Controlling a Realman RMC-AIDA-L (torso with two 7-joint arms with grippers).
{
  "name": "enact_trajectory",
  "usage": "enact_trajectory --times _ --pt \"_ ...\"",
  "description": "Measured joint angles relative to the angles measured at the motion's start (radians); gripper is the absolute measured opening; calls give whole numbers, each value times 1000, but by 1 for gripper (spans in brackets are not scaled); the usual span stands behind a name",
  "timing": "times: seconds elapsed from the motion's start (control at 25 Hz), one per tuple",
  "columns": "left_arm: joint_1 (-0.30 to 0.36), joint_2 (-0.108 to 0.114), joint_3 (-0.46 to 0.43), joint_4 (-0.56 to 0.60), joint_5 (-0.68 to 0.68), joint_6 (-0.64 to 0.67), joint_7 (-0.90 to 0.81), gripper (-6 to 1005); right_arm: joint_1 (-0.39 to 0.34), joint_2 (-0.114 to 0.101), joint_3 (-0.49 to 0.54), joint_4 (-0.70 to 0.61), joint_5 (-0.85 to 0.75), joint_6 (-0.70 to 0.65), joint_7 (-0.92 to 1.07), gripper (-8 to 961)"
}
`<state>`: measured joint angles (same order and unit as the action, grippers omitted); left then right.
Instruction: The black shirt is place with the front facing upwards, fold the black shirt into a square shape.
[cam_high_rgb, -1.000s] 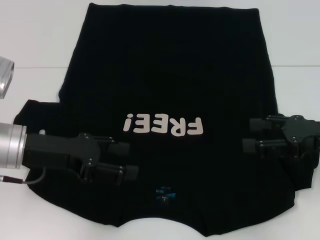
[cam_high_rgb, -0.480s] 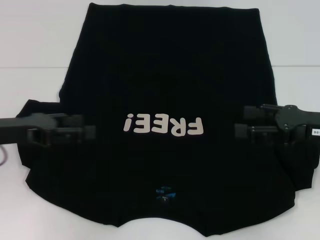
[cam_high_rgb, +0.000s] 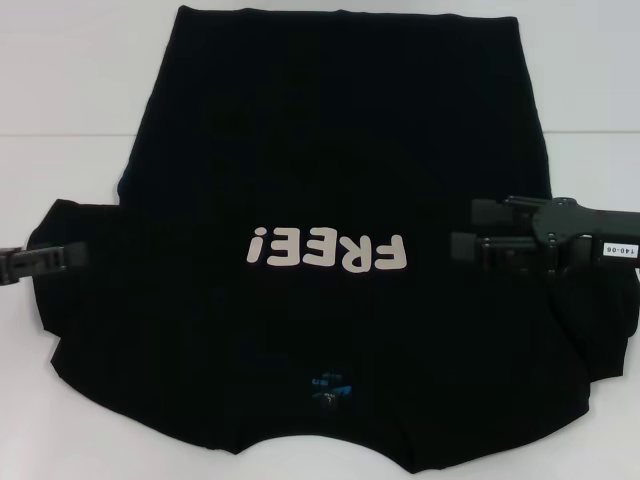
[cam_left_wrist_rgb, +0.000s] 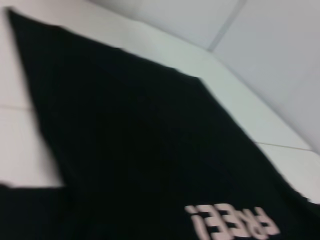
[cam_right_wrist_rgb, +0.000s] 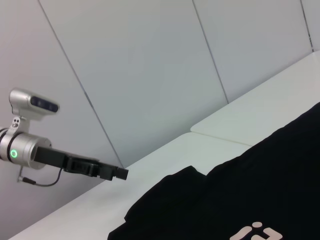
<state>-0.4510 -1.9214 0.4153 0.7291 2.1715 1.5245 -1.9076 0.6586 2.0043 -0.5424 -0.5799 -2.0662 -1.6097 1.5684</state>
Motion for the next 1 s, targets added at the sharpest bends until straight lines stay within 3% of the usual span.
enact_trajectory --times 0.32,0.68,1.0 --pt "18 -10 0 -14 73 -159 -122 813 5 -6 -2 -1 0 -1 4 918" --pt "8 -13 6 -59 115 -234 -156 813 6 -11 -2 -2 0 -5 16 915" --pt "-9 -29 5 -62 169 -268 -169 813 9 -10 -1 -5 0 -5 22 914"
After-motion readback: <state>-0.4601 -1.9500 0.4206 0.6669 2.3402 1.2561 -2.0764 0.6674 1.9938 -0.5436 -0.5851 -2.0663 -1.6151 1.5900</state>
